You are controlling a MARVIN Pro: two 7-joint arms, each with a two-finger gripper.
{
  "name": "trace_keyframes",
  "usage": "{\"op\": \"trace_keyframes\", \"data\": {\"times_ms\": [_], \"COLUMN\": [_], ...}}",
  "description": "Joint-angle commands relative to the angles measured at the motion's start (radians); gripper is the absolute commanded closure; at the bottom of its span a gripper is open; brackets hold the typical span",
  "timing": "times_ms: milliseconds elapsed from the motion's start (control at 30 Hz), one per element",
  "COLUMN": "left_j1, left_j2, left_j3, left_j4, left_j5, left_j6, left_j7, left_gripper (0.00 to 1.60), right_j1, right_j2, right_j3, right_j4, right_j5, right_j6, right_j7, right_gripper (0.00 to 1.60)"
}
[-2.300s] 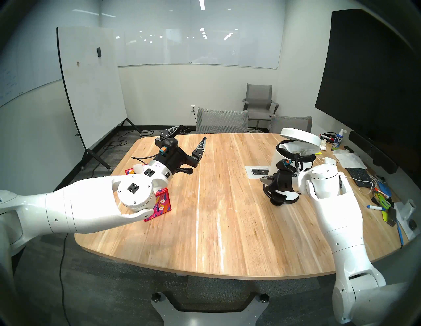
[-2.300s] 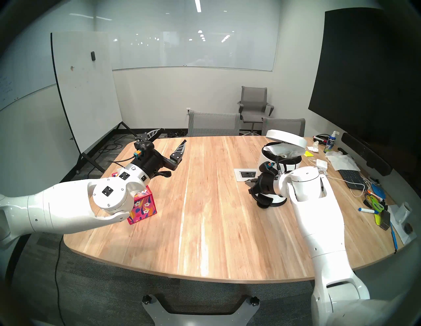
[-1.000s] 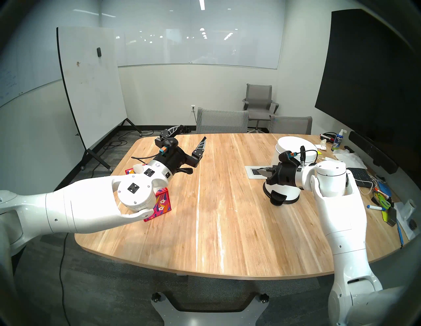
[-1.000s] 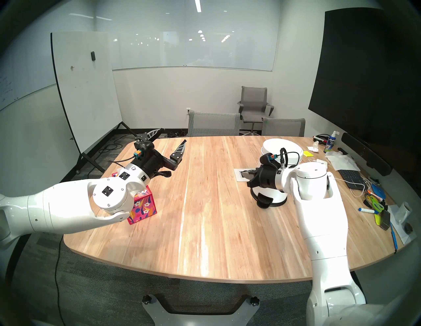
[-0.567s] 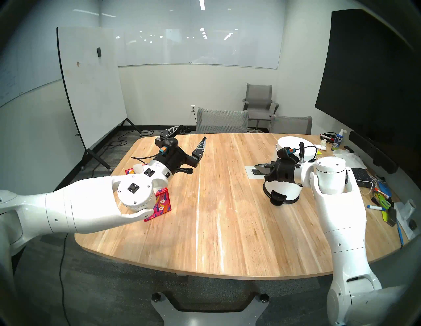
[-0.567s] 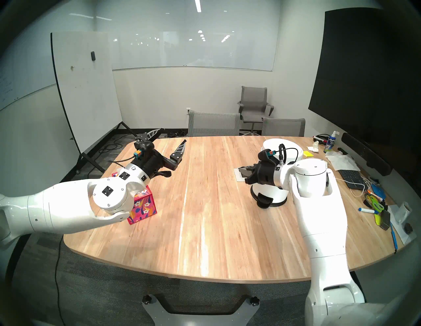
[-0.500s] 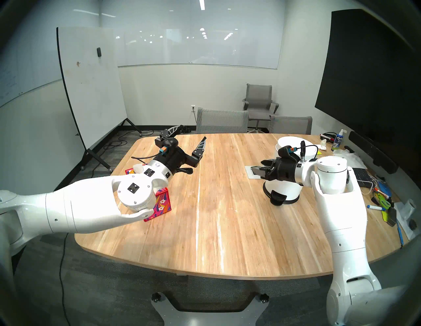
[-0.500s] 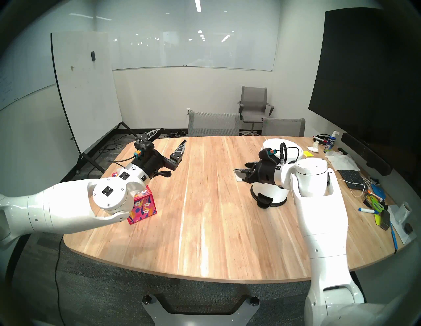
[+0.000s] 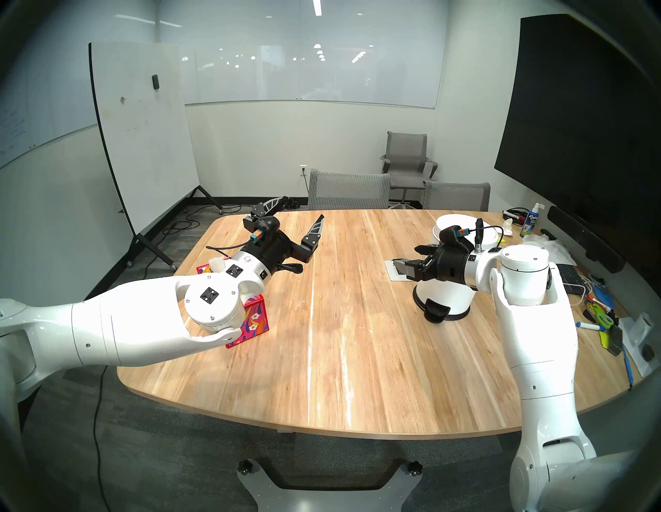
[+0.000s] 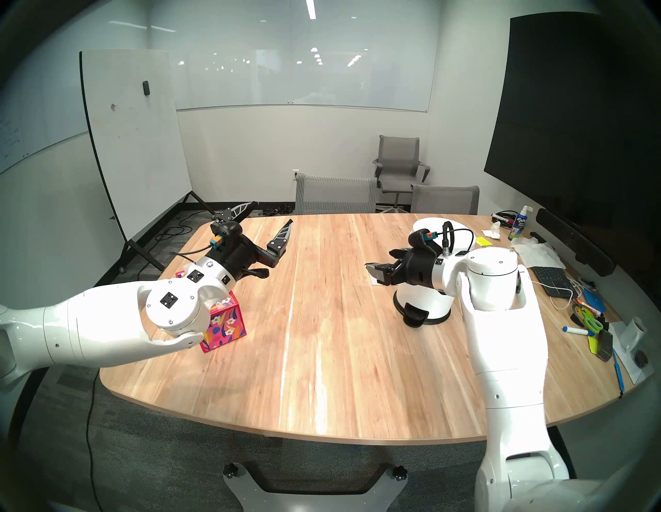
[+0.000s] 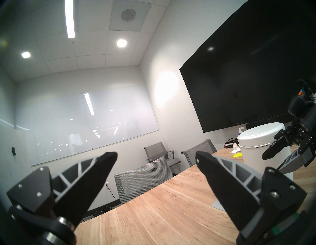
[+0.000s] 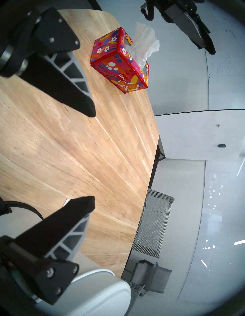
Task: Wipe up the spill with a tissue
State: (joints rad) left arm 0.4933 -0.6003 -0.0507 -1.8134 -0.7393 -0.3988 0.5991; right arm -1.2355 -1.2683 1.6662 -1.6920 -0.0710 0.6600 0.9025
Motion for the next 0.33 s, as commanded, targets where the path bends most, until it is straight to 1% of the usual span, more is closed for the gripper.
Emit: {"op": "trace_keyframes", "data": {"times_ms": [0, 300], "left_j1": [-0.019, -0.019], "left_j2": [0.000, 0.000], "left_j3": [-0.017, -0.017], "left_j4": [-0.010, -0.010], "left_j5": [-0.003, -0.003], "left_j6": [-0.005, -0.005], "left_j7": [-0.003, -0.003], "left_gripper": [0.00, 0.00], "right_j1": [0.008, 0.008], "right_j2": [-0.001, -0.001], "right_j3": [-0.001, 0.000], "right_j4": [-0.025, -0.025], "right_j5": [0.003, 0.003], "right_j6": [-0.004, -0.004], "right_j7": [0.004, 0.004], "right_gripper": [0.00, 0.00]}}
